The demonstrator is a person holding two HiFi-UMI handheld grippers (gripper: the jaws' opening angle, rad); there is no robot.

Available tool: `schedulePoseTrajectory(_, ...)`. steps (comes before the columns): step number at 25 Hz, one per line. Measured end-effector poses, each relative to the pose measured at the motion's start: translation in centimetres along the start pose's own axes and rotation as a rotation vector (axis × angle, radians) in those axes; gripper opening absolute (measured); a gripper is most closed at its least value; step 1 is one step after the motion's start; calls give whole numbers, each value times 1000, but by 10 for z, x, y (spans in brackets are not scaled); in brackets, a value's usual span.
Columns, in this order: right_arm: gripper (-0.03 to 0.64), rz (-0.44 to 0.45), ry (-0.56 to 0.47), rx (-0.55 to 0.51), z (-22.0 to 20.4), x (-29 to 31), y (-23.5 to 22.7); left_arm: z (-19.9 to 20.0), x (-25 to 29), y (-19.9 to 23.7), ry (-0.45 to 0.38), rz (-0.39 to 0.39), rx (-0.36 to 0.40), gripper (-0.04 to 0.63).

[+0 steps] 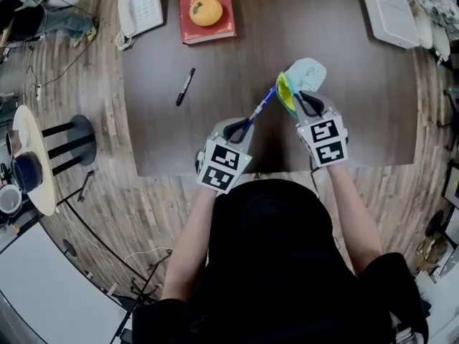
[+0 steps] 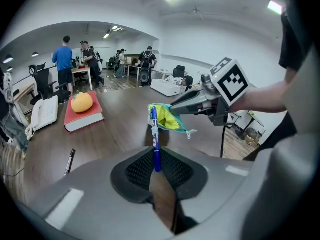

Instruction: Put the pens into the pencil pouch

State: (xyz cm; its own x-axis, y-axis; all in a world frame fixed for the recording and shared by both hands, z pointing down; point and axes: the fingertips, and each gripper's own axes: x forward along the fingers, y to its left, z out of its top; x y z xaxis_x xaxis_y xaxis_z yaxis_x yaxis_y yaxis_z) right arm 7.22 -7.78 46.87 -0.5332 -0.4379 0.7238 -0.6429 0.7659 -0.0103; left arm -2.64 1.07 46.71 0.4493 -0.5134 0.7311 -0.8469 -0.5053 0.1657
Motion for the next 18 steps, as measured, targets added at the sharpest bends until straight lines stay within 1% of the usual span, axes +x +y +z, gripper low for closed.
schedulePoseTrajectory(6,48,1,0,-7,-3,-5,-1,-4,14,-16,55,-41,18,34)
schedulePoseTrajectory(12,48,-2,2,-7,-6,-6,3,-13,24,-23,119,-71,-15,33)
schedulePoseTrajectory(18,48,1,8,-13,-8,-5,6,-9,35,-25,176,-93,-11,34)
